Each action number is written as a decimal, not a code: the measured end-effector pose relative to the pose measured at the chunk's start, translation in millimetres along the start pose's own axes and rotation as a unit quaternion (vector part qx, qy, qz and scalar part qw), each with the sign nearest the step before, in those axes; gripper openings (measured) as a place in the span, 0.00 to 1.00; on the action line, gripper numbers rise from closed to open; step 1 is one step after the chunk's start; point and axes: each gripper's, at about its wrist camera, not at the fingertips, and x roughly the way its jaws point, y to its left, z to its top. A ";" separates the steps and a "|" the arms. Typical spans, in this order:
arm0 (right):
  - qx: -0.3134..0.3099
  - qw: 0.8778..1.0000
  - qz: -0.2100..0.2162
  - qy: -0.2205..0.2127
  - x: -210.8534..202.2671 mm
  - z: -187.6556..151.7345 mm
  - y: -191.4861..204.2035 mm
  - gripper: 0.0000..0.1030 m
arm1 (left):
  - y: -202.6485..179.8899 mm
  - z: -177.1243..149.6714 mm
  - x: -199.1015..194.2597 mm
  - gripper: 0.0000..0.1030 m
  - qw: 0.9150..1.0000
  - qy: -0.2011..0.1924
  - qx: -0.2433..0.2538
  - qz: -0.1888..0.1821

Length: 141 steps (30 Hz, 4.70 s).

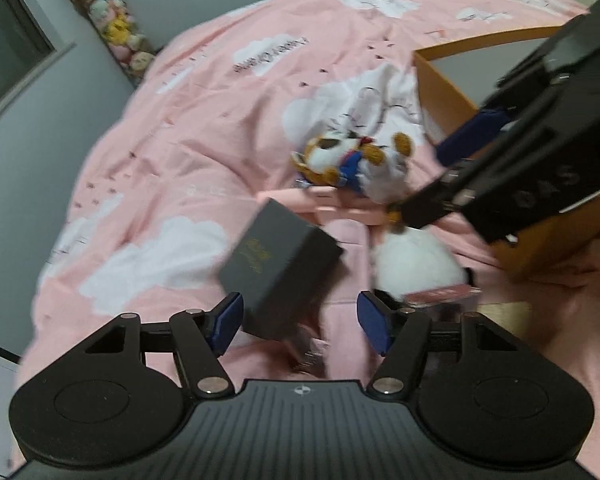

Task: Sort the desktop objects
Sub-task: 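Move both tools from the orange box toward the pile of items, then grasp the pink pouch with the right gripper while the left gripper grasps the pink tube, then carry the pink pouch and pink tube into the orange box with both grippers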

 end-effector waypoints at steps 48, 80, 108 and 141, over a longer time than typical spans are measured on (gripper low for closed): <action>0.144 0.981 0.076 0.106 87.7 20.6 8.0 0.59 | 89.1 13.6 19.5 0.42 0.985 0.002 -0.171 -0.017; 0.181 0.981 0.049 0.046 14.6 19.9 -29.2 0.33 | 58.8 25.4 79.9 0.42 0.973 0.116 -0.164 -0.115; 0.187 0.979 0.082 -0.030 -45.4 7.1 -23.4 0.29 | 51.1 31.7 1.8 0.20 0.980 0.024 -0.180 -0.081; 0.283 0.948 0.071 0.129 -58.7 -68.7 -179.1 0.30 | -108.9 95.5 22.0 0.19 0.972 0.016 -0.086 -0.217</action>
